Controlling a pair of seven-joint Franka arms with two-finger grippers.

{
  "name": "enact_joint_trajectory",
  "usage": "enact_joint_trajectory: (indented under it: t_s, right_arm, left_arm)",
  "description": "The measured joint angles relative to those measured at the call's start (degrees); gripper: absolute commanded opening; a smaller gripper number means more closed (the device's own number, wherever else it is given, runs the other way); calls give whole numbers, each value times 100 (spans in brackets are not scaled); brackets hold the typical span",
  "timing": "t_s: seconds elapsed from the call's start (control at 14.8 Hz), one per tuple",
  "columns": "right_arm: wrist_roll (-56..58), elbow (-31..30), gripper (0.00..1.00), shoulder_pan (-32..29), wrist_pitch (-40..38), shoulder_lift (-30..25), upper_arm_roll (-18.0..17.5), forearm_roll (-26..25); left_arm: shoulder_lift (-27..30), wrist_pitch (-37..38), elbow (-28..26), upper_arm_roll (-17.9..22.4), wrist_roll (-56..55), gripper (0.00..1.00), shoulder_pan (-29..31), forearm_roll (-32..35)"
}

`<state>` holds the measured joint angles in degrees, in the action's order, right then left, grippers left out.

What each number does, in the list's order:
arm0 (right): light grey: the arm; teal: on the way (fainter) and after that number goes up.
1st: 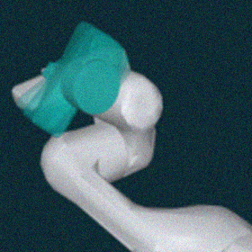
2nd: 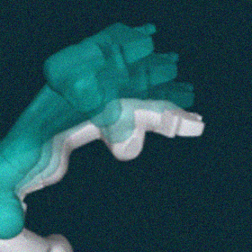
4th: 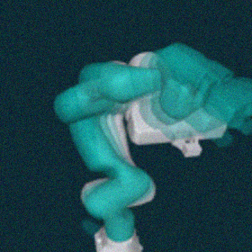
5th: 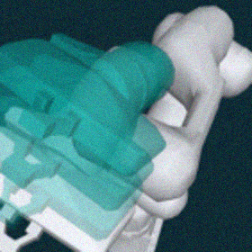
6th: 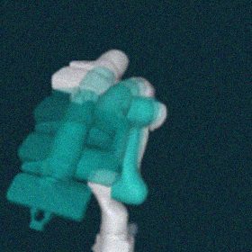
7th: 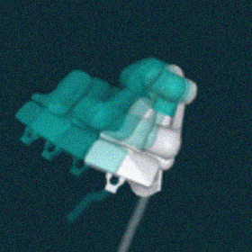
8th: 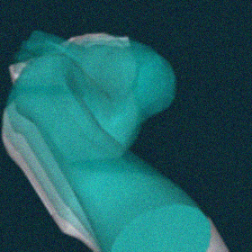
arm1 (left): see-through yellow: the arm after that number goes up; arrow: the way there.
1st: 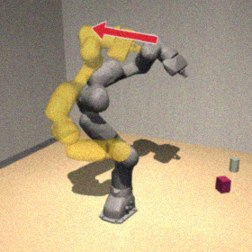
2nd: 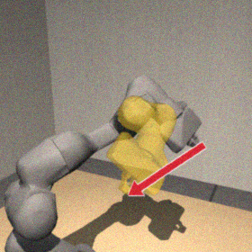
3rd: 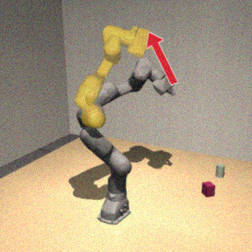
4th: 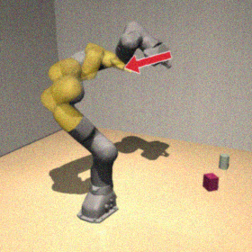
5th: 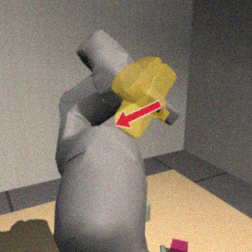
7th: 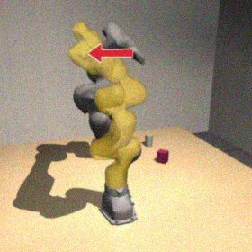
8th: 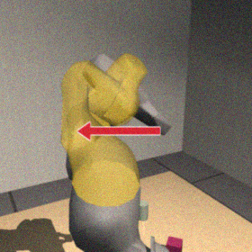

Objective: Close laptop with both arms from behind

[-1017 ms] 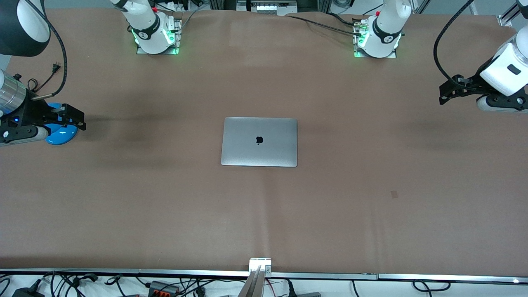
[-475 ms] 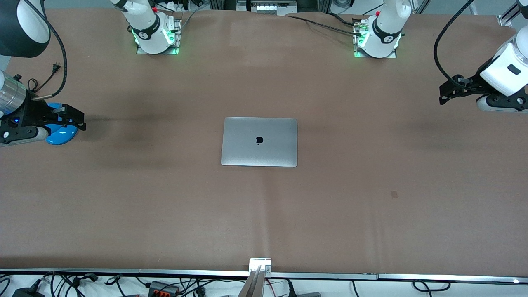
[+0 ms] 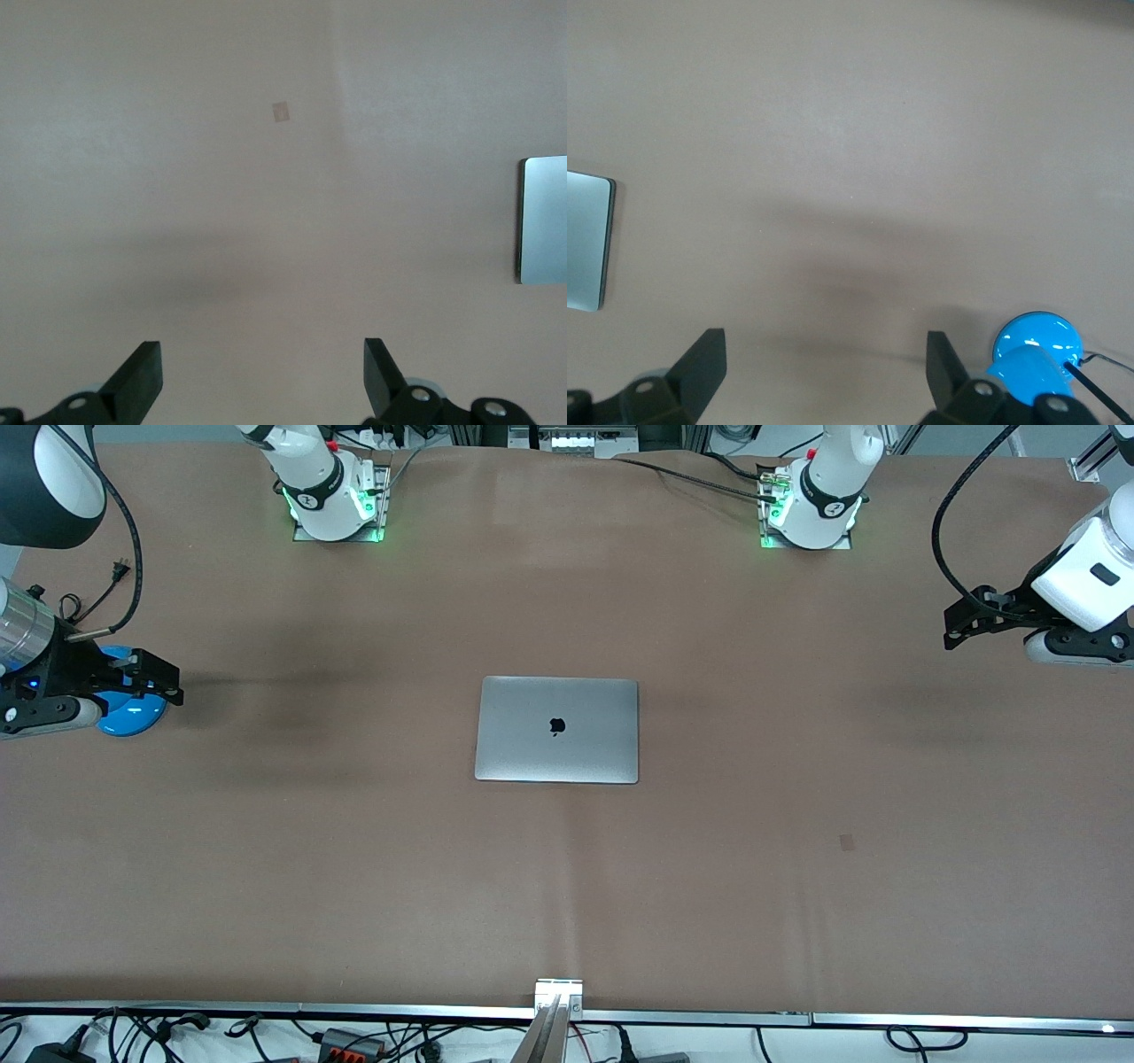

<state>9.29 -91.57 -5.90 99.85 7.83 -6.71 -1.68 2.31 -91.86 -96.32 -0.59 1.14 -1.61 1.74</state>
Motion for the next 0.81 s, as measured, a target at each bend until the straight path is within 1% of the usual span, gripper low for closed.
enact_joint_trajectory:
  t_s: [0.47,0.81]
  right_arm:
    - [0,7,100,2,26,-7,-11,0]
    - [-3,161,100,0,16,-57,-13,1]
  left_arm:
    - [0,0,0,0,0,100,0,0]
    - [0,41,0,0,0,100,0,0]
